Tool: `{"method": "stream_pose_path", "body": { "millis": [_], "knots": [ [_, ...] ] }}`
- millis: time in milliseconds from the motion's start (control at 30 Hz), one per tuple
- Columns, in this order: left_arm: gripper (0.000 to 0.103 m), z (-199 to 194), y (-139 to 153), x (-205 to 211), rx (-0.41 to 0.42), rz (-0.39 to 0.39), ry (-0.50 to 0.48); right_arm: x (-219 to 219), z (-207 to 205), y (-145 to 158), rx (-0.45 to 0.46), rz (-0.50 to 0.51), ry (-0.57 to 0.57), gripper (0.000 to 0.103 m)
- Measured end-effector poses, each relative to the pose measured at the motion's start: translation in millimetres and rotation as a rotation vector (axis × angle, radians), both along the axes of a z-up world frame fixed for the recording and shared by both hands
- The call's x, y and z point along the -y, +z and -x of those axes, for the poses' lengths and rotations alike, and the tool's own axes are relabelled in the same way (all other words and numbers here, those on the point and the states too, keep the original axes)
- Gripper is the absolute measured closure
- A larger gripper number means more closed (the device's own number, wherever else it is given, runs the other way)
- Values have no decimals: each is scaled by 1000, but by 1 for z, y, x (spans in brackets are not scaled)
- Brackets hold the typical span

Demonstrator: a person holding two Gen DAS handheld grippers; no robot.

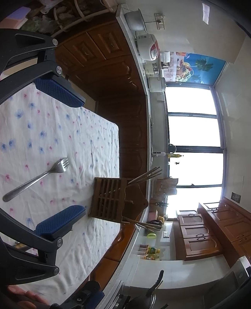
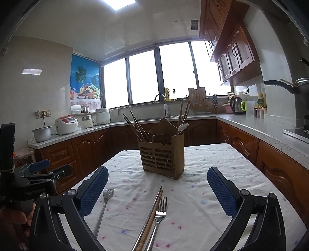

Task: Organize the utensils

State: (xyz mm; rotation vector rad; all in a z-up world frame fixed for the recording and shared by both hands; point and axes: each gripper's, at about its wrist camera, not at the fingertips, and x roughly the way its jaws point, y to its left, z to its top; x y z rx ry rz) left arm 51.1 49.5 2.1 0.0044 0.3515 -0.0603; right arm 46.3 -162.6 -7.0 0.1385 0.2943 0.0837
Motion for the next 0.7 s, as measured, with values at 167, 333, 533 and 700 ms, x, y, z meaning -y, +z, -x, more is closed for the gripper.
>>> {"method": "stream_pose_path", "body": {
  "millis": [167,333,533,700],
  "knots": [
    [1,1,-1,2,5,-2,6,0,0,2,6,-1,5,0],
    [1,2,0,4,7,-6,4,-3,0,3,6,1,12,0],
    [1,2,0,5,4,-2,5,-3,1,4,9,0,15,0],
    [1,2,0,5,4,1,4,-3,0,4,7,-1,15,0]
  ]
}}
